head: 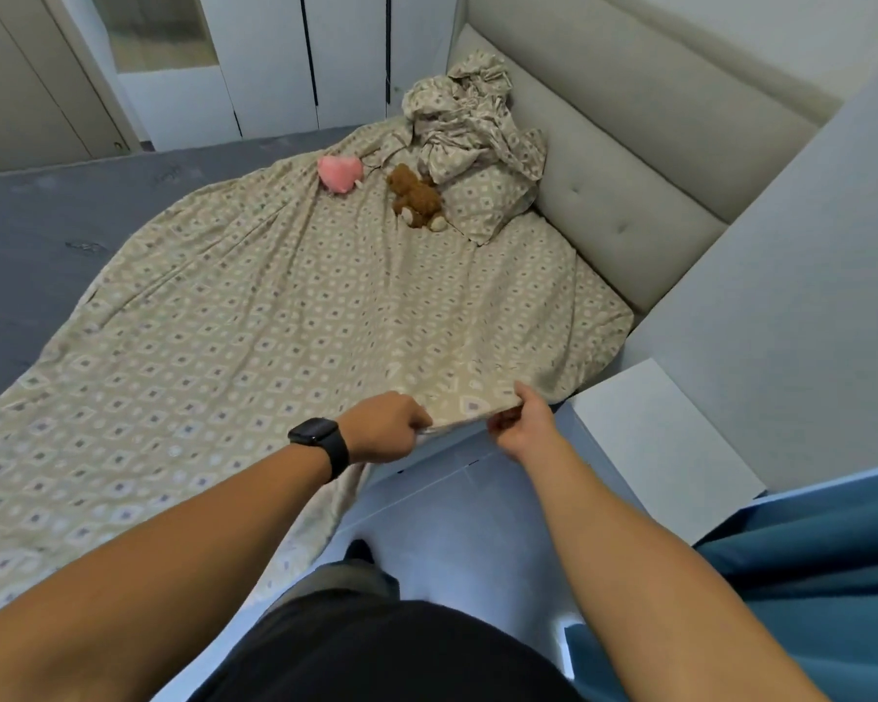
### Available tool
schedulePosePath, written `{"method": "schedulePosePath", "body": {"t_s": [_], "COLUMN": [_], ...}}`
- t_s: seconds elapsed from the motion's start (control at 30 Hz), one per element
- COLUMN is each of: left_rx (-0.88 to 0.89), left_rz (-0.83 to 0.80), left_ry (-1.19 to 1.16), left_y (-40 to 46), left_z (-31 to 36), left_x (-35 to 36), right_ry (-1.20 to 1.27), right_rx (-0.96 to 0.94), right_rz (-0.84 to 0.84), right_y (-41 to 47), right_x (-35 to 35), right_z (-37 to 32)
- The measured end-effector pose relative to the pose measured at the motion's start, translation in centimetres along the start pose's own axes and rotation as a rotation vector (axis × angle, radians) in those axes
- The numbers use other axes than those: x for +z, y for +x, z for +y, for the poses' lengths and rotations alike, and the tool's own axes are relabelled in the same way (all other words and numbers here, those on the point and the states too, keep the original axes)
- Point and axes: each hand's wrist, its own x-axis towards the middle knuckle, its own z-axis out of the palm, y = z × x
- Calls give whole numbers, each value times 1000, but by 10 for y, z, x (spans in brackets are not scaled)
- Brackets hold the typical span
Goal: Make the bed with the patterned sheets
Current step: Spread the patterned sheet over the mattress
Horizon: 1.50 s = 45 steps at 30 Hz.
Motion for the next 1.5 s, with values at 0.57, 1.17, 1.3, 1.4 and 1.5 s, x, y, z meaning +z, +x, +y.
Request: {"method": "schedulePosePath", "body": {"t_s": [0.57,1.17,1.3,1.4,1.5], "left_rx": [-65,-211,-287,-336,-416], "left_rz": [-534,-322,-242,-178,-113], "left_ry": [179,-18,-77,-120,-165], "left_y": [53,0,-43,-77,-122], "left_z": [-50,-13,-11,-18,-31], "left_x": [-8,28,34,33,33], "right_ry": [-884,-1050,-1106,-1158,-1245], "right_rx": [-35,-316,-330,-392,-459], "right_rz": [305,-59,-167,-282,-416], "right_y": [42,-11,-29,-48,-75], "right_x": [0,11,21,38,54], "right_z": [26,39,70,95,130]}}
